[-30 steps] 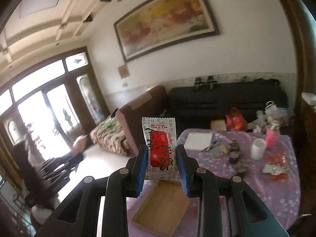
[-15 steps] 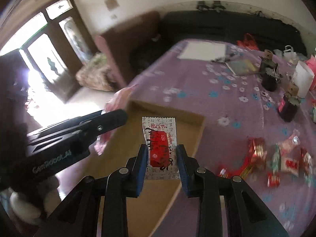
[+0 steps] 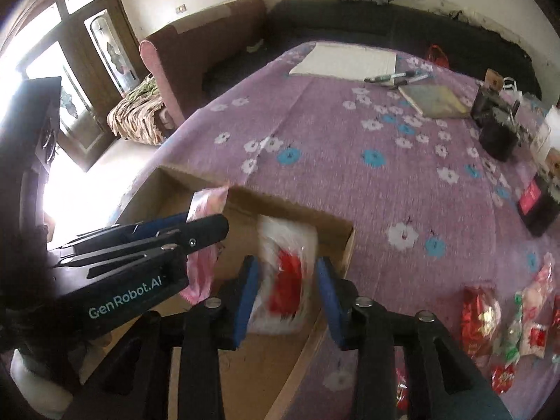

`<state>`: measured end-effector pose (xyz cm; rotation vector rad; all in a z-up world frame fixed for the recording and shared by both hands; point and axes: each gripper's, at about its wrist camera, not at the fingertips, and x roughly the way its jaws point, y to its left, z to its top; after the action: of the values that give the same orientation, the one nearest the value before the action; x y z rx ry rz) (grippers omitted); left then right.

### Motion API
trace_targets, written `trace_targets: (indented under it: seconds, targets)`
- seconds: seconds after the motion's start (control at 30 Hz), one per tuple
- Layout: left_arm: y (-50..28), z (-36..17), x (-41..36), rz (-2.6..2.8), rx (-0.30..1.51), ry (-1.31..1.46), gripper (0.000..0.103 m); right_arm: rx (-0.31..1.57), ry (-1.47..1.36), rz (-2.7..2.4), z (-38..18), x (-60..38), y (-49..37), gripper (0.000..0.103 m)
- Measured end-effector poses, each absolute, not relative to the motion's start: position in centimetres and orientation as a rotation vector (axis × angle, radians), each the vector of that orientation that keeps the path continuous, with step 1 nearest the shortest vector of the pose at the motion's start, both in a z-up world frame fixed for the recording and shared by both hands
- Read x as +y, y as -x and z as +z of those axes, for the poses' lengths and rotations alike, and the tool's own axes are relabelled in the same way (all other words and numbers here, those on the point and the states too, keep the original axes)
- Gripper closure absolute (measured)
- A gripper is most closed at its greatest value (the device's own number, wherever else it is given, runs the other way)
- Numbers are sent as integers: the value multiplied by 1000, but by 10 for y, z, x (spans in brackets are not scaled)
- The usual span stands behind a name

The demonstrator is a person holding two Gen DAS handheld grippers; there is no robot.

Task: Organize snacks
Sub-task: 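Carry both packs to the cardboard box and release them inside with both tools, then grasp the green-wrapped candy with the left tool while the right tool grasps the dark red candy bag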

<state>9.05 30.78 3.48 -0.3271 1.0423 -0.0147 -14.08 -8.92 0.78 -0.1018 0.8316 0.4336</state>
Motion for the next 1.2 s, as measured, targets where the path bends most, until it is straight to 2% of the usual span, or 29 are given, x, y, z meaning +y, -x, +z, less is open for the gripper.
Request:
trace_targets:
  seconds: [0.13, 0.27, 0.37, 0.53, 0.77, 1.0, 1.03, 1.07, 1.2]
  targets:
    - [-76, 48, 324, -101, 971, 468, 58, 792, 70, 438, 23, -100, 151, 61]
    - [-39, 61, 342, -296, 878, 753, 31, 734, -7, 421, 48, -145, 170, 57]
    - [-8, 72, 326, -359, 931, 710, 31, 686, -46, 364, 62, -196, 187, 49]
    - [56, 89, 293, -324, 859, 588, 31, 688, -41, 284, 46, -260, 203, 49]
    - [100, 105, 270, -248, 757, 478, 31, 799, -149, 296, 13, -271, 178, 49]
    - [114, 113, 258, -252, 743, 424, 31, 868, -112, 246, -11, -242, 130, 49]
    - [115, 114, 256, -257, 744, 418, 31, 861, -100, 219, -13, -240, 127, 50]
    - [114, 113, 253, -259, 747, 412, 31, 871, -94, 216, -15, -239, 124, 62]
    - [112, 110, 245, -255, 758, 392, 31, 904, -116, 218, -20, -250, 134, 64]
